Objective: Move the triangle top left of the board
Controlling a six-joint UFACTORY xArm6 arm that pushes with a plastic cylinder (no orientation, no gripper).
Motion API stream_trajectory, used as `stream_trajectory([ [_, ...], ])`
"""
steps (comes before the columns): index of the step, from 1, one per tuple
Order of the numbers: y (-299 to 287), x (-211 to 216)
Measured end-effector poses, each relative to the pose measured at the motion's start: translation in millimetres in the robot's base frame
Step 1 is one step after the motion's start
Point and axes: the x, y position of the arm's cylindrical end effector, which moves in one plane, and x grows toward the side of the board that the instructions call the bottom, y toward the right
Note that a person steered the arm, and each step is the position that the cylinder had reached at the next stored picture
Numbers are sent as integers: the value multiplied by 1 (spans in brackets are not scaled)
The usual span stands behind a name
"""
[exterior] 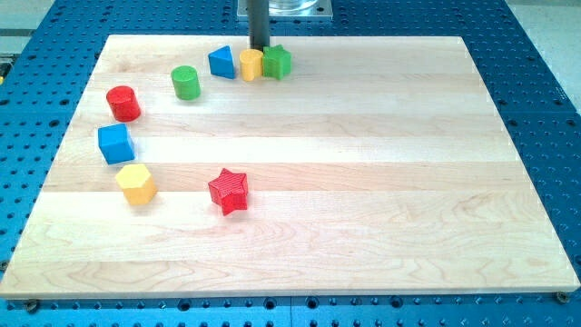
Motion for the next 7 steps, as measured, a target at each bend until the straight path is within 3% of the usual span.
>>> stream_trajectory([
  [1,-8,42],
  [2,-62,40],
  [3,-35,33],
  [6,-30,6],
  [7,-67,-7],
])
